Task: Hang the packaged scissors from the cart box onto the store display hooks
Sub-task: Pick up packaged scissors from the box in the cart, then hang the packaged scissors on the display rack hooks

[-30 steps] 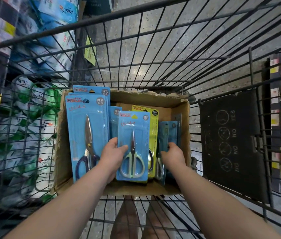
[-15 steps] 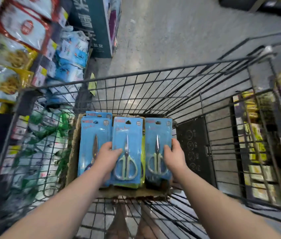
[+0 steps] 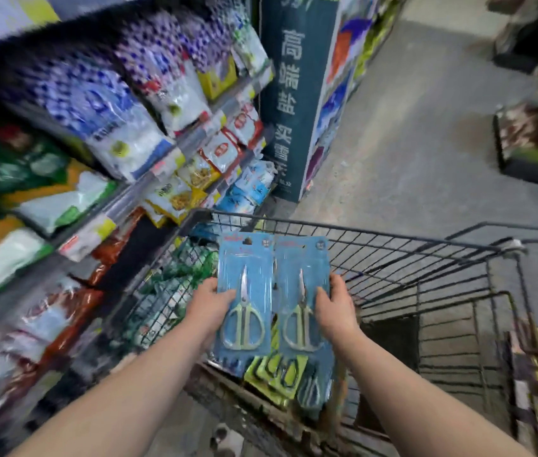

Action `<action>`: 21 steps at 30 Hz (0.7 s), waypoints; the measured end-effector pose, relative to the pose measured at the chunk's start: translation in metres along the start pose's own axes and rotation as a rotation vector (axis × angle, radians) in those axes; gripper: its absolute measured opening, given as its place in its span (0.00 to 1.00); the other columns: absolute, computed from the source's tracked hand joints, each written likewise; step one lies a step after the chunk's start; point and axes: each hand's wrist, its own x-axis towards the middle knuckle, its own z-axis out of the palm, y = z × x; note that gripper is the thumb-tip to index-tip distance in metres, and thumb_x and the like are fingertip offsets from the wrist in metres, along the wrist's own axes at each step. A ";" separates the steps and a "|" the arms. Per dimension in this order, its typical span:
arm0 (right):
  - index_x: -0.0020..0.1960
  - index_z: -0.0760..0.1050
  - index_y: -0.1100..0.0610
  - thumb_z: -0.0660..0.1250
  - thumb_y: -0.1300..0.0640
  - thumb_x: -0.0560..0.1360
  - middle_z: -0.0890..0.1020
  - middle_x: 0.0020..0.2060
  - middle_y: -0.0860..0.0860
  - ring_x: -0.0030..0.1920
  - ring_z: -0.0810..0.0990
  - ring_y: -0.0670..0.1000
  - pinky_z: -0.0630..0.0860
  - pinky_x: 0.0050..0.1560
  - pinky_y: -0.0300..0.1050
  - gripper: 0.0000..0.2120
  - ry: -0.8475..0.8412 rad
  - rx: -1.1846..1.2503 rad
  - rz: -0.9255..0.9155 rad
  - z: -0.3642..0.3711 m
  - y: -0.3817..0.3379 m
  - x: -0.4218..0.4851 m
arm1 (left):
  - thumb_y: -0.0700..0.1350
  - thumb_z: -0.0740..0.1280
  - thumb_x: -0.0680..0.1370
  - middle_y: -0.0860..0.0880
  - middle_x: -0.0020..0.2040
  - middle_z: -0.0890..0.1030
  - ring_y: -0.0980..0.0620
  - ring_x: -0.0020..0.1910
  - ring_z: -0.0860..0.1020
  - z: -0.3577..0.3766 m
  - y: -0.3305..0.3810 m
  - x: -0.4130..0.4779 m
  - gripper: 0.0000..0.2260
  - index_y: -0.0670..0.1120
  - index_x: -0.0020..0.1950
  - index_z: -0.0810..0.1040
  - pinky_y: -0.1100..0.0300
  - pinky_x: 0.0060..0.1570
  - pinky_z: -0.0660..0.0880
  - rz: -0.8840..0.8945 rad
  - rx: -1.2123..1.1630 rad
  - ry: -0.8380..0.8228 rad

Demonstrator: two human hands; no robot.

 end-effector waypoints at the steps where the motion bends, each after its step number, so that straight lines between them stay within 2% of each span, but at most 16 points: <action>1: 0.68 0.65 0.56 0.55 0.61 0.80 0.75 0.57 0.50 0.52 0.74 0.49 0.70 0.52 0.42 0.17 -0.027 0.004 -0.036 -0.001 -0.004 -0.007 | 0.42 0.69 0.70 0.43 0.46 0.84 0.42 0.42 0.83 -0.007 0.001 -0.014 0.09 0.46 0.50 0.78 0.41 0.46 0.81 0.000 -0.023 0.028; 2: 0.68 0.65 0.56 0.55 0.61 0.80 0.76 0.57 0.50 0.50 0.76 0.49 0.73 0.51 0.44 0.17 -0.058 0.009 -0.073 -0.001 -0.008 -0.015 | 0.39 0.68 0.72 0.42 0.45 0.83 0.42 0.41 0.82 -0.013 0.002 -0.030 0.08 0.44 0.51 0.78 0.44 0.44 0.81 0.010 -0.049 0.069; 4: 0.67 0.65 0.54 0.55 0.61 0.80 0.76 0.53 0.50 0.45 0.76 0.46 0.74 0.46 0.43 0.16 -0.124 0.004 -0.133 -0.001 -0.017 -0.034 | 0.35 0.66 0.75 0.45 0.41 0.82 0.46 0.36 0.80 -0.027 0.001 -0.064 0.05 0.42 0.48 0.77 0.57 0.32 0.80 0.013 -0.111 0.150; 6: 0.67 0.65 0.54 0.55 0.61 0.80 0.77 0.53 0.50 0.45 0.76 0.47 0.73 0.46 0.43 0.16 -0.197 -0.017 -0.197 0.002 -0.026 -0.054 | 0.35 0.67 0.75 0.45 0.40 0.82 0.48 0.34 0.81 -0.043 -0.003 -0.095 0.05 0.41 0.48 0.78 0.62 0.26 0.76 0.020 -0.177 0.210; 9: 0.65 0.67 0.54 0.54 0.62 0.80 0.76 0.49 0.50 0.39 0.74 0.44 0.71 0.38 0.43 0.15 -0.292 -0.072 -0.314 0.015 -0.046 -0.087 | 0.38 0.68 0.75 0.43 0.44 0.83 0.47 0.37 0.82 -0.075 -0.015 -0.135 0.07 0.40 0.53 0.79 0.61 0.30 0.78 0.036 -0.253 0.323; 10: 0.64 0.67 0.55 0.55 0.61 0.80 0.77 0.50 0.52 0.39 0.73 0.46 0.70 0.38 0.44 0.14 -0.326 -0.096 -0.351 0.021 -0.053 -0.100 | 0.38 0.68 0.75 0.43 0.45 0.83 0.46 0.39 0.82 -0.087 -0.022 -0.147 0.08 0.40 0.53 0.79 0.59 0.32 0.79 0.032 -0.277 0.372; 12: 0.62 0.68 0.54 0.55 0.62 0.80 0.78 0.52 0.55 0.43 0.77 0.54 0.74 0.41 0.49 0.12 -0.421 -0.123 -0.404 0.036 -0.066 -0.128 | 0.39 0.68 0.75 0.44 0.45 0.83 0.45 0.39 0.82 -0.110 -0.032 -0.175 0.08 0.41 0.54 0.78 0.58 0.33 0.78 0.029 -0.323 0.465; 14: 0.63 0.68 0.55 0.55 0.62 0.79 0.77 0.48 0.53 0.50 0.78 0.59 0.76 0.48 0.52 0.13 -0.511 -0.146 -0.446 0.052 -0.076 -0.157 | 0.38 0.68 0.75 0.45 0.42 0.82 0.47 0.37 0.81 -0.134 -0.044 -0.203 0.07 0.43 0.52 0.78 0.61 0.30 0.78 0.040 -0.357 0.557; 17: 0.60 0.70 0.56 0.57 0.59 0.78 0.77 0.43 0.52 0.40 0.76 0.51 0.71 0.36 0.44 0.11 -0.616 -0.175 -0.534 0.082 -0.081 -0.195 | 0.38 0.68 0.73 0.45 0.44 0.83 0.47 0.40 0.80 -0.170 -0.065 -0.243 0.06 0.45 0.50 0.78 0.55 0.41 0.80 0.053 -0.372 0.689; 19: 0.58 0.71 0.56 0.59 0.58 0.78 0.77 0.43 0.53 0.37 0.73 0.48 0.68 0.34 0.39 0.10 -0.664 -0.193 -0.575 0.103 -0.082 -0.220 | 0.37 0.67 0.74 0.44 0.44 0.82 0.46 0.42 0.80 -0.194 -0.081 -0.267 0.07 0.42 0.51 0.78 0.55 0.43 0.77 0.058 -0.402 0.760; 21: 0.58 0.71 0.58 0.60 0.59 0.77 0.77 0.43 0.53 0.37 0.73 0.49 0.68 0.34 0.40 0.10 -0.721 -0.214 -0.608 0.126 -0.082 -0.246 | 0.36 0.67 0.73 0.41 0.46 0.82 0.45 0.42 0.80 -0.215 -0.098 -0.290 0.09 0.38 0.53 0.78 0.54 0.42 0.78 0.067 -0.443 0.814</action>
